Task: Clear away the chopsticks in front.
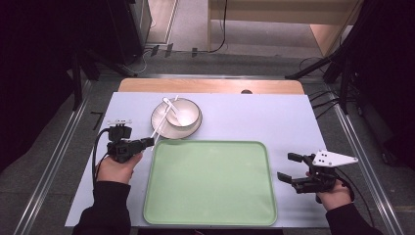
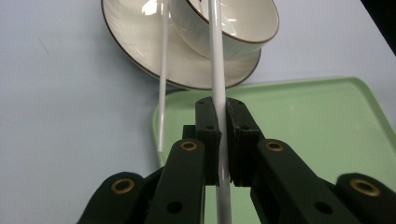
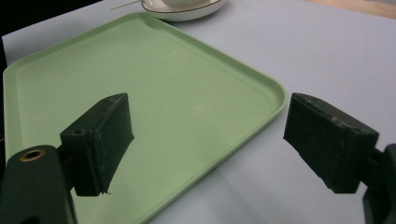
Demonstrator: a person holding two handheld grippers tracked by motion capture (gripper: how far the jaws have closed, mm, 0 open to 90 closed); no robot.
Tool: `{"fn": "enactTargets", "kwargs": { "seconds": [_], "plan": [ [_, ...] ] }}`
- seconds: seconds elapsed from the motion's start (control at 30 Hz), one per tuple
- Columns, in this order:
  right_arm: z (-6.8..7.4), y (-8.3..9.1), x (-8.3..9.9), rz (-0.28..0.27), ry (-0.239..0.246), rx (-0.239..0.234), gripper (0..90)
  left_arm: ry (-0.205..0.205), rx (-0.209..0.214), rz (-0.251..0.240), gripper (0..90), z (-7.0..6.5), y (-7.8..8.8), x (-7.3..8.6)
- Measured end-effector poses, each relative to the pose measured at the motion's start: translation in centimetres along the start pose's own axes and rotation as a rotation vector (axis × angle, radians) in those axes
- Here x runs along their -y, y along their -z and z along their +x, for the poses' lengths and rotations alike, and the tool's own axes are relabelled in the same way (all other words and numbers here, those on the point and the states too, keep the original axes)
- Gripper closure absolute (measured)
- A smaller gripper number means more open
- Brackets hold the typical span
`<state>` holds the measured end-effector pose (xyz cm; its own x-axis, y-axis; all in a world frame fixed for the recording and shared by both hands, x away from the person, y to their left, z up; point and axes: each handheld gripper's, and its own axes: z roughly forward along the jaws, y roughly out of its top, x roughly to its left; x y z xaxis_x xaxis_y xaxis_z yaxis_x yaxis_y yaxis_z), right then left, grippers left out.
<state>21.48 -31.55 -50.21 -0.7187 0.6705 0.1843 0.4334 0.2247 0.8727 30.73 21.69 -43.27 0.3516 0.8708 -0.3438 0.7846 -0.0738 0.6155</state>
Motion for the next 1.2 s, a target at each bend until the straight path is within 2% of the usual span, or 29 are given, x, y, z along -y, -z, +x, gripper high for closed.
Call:
{"fn": "enactTargets", "kwargs": {
  "seconds": [0.17,0.2,0.3,0.6,0.73,0.8,0.97,1.2],
  "plan": [
    [-0.1,-0.1,0.0,0.004,0.002,-0.002,16.2,-0.009,0.002,0.020,86.0,-0.6,0.4,1.5],
    [-0.1,-0.1,-0.1,0.003,0.003,-0.005,16.2,-0.010,0.002,0.042,86.0,-0.7,0.4,2.2],
    [-0.2,-0.2,-0.1,0.002,0.003,-0.007,16.1,-0.015,0.005,0.057,85.9,-0.9,0.5,2.7],
    [-0.2,-0.5,-0.4,0.000,0.010,-0.018,16.2,-0.007,0.018,0.064,85.8,-1.6,1.7,5.3],
    [-0.3,-0.9,-0.6,0.000,0.018,-0.027,16.2,0.004,0.018,0.090,85.8,-1.5,2.0,6.5],
    [-0.3,-1.0,-0.7,0.001,0.021,-0.031,16.1,0.013,0.014,0.125,85.7,-1.2,1.8,7.1],
    [-0.3,-1.4,-1.0,0.006,0.025,-0.042,16.2,0.032,0.000,0.170,85.7,-0.7,0.8,7.8],
    [-0.3,-1.7,-1.1,0.008,0.031,-0.047,16.2,0.033,-0.023,0.201,85.5,-0.6,-0.9,7.8]
  ]
}}
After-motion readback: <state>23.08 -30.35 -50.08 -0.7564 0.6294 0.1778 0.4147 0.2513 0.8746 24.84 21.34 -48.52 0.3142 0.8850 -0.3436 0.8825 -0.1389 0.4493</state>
